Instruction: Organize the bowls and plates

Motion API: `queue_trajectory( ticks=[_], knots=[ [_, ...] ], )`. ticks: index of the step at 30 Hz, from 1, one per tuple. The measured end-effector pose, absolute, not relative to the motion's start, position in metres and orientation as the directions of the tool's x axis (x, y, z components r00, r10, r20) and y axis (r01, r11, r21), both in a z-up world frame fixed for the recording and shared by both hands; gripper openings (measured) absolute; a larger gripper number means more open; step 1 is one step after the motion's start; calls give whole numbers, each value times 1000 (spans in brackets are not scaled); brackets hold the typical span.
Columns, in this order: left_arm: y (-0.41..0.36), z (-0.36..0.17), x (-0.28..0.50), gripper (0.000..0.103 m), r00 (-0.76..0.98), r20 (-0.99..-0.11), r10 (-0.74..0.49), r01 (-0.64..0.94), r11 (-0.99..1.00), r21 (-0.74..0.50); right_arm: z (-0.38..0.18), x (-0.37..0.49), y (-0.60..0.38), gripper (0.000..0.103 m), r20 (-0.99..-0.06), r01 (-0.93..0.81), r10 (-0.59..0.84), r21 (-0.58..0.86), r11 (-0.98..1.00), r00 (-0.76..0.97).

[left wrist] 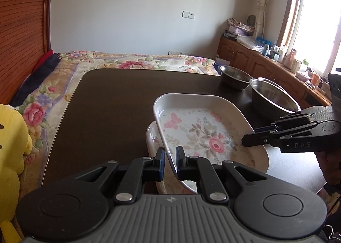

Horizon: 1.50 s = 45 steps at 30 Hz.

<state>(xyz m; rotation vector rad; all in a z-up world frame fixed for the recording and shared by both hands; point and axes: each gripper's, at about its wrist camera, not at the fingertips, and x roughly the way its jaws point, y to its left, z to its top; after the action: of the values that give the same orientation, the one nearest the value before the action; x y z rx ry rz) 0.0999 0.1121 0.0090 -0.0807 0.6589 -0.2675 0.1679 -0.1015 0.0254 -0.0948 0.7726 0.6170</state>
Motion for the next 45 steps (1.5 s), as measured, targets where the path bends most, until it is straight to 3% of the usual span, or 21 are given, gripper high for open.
queue_trajectory(
  ticks=[20,31,45],
  knots=[
    [115,2,102,11,746,-615,-258,200,966,-163,23,167,-104,20,-664,-581,516,148,800,541],
    [105,13,106,11,769,-589,-248,208,969,-136,36,163,-121,20,-599,-559,526,152,815,604],
    [56,21,126,20,760,-567,-317,297,946,-131,51,163,-176,20,-499,-461,459,129,878,734]
  ],
)
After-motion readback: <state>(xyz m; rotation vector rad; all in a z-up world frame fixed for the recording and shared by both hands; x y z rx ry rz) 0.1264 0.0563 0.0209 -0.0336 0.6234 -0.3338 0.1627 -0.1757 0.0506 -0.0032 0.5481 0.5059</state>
